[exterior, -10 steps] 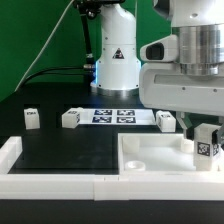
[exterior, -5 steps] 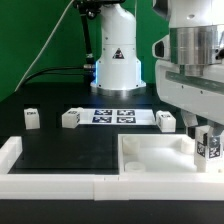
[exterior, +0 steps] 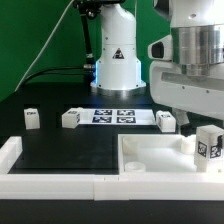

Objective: Assemble one leg

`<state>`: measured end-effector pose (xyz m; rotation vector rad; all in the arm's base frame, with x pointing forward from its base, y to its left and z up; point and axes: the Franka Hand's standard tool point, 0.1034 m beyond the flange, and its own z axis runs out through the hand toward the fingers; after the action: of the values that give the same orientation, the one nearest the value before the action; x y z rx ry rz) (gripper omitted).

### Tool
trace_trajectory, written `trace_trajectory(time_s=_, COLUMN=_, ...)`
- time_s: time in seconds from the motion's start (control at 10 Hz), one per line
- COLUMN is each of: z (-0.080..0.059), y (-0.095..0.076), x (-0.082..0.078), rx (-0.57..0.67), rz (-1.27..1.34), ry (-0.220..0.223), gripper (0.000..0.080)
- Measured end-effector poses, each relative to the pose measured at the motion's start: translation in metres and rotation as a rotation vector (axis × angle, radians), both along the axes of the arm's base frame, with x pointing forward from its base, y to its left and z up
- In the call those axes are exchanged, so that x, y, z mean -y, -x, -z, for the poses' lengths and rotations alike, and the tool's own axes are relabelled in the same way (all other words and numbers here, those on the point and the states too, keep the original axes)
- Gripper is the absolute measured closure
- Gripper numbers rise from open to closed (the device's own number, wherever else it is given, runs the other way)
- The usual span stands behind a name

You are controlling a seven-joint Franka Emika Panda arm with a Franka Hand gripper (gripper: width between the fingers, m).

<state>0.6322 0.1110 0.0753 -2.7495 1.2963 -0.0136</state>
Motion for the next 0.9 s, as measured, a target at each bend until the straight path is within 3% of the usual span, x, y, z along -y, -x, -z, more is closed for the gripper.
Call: trace_trajectory(time_s=0.9, z=0.0001, y=0.0009, x=-0.0057, rx=0.075, rz=-0.911, ry=0.06, gripper=0.015)
